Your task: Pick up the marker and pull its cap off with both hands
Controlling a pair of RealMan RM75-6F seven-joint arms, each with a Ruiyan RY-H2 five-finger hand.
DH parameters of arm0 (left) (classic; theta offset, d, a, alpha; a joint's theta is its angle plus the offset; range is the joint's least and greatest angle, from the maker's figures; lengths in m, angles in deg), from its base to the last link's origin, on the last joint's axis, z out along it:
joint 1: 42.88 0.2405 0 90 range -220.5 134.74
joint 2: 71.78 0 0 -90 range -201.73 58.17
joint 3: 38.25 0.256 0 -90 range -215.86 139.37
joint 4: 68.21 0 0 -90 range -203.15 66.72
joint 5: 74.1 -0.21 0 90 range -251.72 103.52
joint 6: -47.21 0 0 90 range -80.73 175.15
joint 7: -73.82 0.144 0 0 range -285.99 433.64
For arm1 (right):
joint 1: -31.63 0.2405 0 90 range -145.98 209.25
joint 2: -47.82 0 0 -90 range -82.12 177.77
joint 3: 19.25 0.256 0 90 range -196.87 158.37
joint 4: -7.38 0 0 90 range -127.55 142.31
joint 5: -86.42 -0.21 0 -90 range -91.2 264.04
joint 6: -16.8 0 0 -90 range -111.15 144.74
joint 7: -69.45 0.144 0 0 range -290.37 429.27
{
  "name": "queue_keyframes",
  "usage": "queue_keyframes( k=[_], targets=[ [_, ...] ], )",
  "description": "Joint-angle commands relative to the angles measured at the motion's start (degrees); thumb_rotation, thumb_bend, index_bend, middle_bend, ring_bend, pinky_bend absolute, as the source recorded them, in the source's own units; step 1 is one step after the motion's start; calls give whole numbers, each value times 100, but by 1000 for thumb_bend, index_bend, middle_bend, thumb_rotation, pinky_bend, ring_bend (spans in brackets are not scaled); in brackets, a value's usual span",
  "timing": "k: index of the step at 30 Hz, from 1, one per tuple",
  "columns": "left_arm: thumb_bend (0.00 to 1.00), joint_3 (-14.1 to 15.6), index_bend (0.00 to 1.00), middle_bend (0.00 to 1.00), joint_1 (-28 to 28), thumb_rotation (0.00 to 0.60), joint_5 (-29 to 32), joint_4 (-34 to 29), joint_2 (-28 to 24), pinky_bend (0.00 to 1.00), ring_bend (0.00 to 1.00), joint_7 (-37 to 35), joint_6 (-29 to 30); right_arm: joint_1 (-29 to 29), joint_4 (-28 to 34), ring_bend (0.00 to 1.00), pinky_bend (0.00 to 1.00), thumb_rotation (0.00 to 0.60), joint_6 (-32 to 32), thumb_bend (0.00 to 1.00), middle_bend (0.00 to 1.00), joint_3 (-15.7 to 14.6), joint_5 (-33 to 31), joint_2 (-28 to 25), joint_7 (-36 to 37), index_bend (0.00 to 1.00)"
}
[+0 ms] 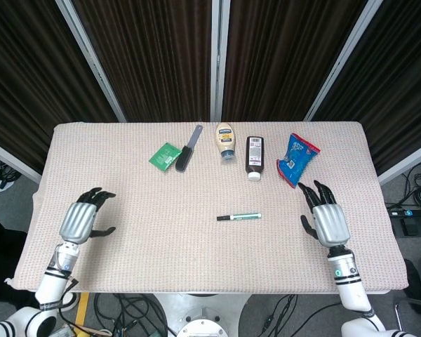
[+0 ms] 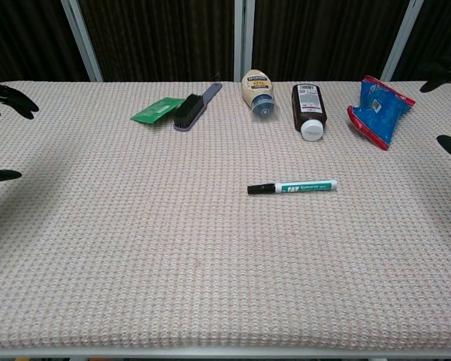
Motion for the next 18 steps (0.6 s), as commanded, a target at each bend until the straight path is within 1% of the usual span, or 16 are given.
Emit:
queue_keyframes(
  k=[1,3,8,12,18],
  targets=[
    [19,-61,252,257,-7,600,95,23,74,238,133,29,15,128,152,22,132,600,64,246,230,45,63,-82,-178,108],
    [19,-107,252,257,7,600,185,6,131,240,133,190,57,223,240,65,158,600,135,235,272,23,160,-131,-287,141],
    [19,-167,252,257,52,600,374,-146,164,243,133,500,111,487,273,112,203,600,383,239,322,-58,369,-93,-616,263],
    [19,-165,252,257,63,600,393,-304,127,244,133,678,157,726,207,125,215,600,670,238,323,-56,357,59,-798,293],
    [19,-160,252,257,66,600,417,-468,63,253,133,815,170,1054,-83,126,215,600,1212,238,324,-29,53,421,-1039,316]
  ],
)
